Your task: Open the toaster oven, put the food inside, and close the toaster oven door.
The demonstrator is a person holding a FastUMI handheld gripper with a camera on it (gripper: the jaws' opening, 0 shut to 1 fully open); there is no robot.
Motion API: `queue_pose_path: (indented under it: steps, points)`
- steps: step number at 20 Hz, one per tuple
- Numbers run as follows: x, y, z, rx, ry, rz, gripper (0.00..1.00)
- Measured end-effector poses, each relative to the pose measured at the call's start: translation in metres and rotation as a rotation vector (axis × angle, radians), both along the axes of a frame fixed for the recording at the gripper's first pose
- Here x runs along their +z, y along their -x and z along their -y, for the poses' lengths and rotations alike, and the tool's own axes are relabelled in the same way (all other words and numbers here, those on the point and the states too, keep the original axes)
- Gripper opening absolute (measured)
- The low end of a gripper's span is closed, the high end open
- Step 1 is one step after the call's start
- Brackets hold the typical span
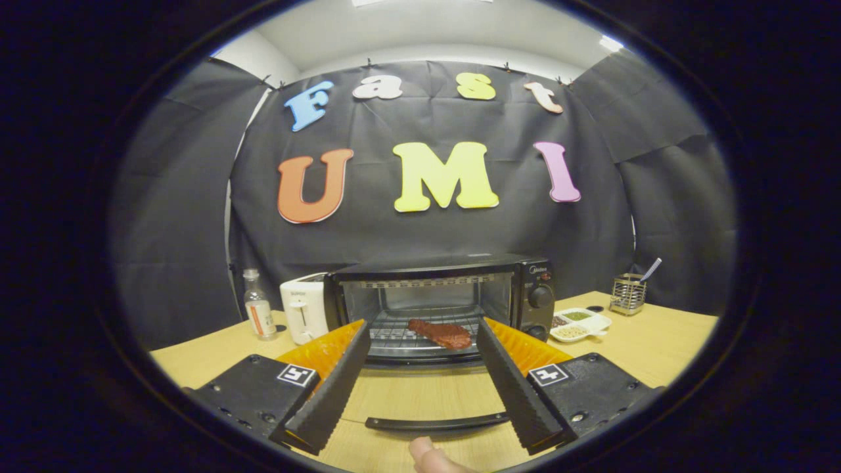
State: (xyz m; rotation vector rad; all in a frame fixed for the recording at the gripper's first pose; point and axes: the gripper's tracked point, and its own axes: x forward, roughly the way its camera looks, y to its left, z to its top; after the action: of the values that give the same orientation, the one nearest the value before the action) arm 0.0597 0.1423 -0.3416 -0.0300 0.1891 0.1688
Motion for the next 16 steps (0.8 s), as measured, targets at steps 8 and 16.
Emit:
queue_pose_path:
  steps: [8, 16]
  points:
    - [-0.05, 0.039, 0.014, 0.021, 0.078, -0.281, 1.0]
    - [-0.119, 0.061, 0.016, 0.02, 0.094, -0.595, 1.0]
